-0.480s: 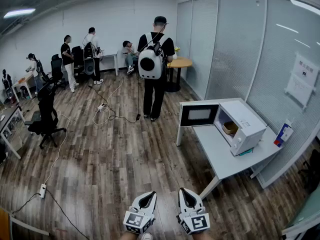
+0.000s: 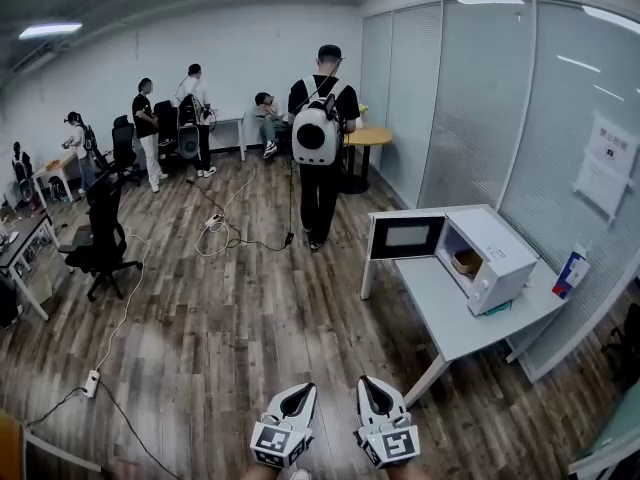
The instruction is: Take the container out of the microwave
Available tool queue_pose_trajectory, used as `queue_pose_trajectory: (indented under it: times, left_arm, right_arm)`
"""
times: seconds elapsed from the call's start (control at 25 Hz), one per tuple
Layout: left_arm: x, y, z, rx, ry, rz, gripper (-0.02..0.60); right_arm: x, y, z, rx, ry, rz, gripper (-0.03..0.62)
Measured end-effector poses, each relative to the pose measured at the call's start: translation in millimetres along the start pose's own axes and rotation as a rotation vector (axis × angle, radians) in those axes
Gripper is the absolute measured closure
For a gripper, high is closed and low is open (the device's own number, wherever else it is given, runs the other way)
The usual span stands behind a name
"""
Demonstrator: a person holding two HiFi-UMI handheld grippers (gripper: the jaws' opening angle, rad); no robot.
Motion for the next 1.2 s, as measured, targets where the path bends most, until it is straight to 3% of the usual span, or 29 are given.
queue_pose_trajectory:
  times: [0.24,0.52,0.72,1.2]
  left_arm:
    - [2.3,-5.0,-24.8,0.003,-0.003,0.013,0.577]
    - [-2.7,-6.2,-57.8,0.001,0.036,0.035,0.577]
    - [-8.0,-12.0,-88.8,-0.007,0.017,0.056,0.577]
    - [-76.3,-19.2,-130.8,0.002,-0.028,0.055,0.577]
  right_arm:
    - [-19.6,-3.4,-13.7,-0.023,-0.029,0.058,0.595]
    - [-55.9,-5.2,-30.9,-0.004,-0.037,0.042,0.595]
    - [-78.5,-2.8,-42.3,0.0,-0.053,0.047,0.595]
    - [-143.8,10.9,8.3,0.007,-0.083,0.043,0.595]
Point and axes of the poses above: the fingertips, and each gripper's own axes: x backward along the fingers, z to its right, y out of its underside, the point moved 6 cm from there along x, backward along the fingers, and after that the axes turned 5 degrees about -y, right-handed, at the moved point
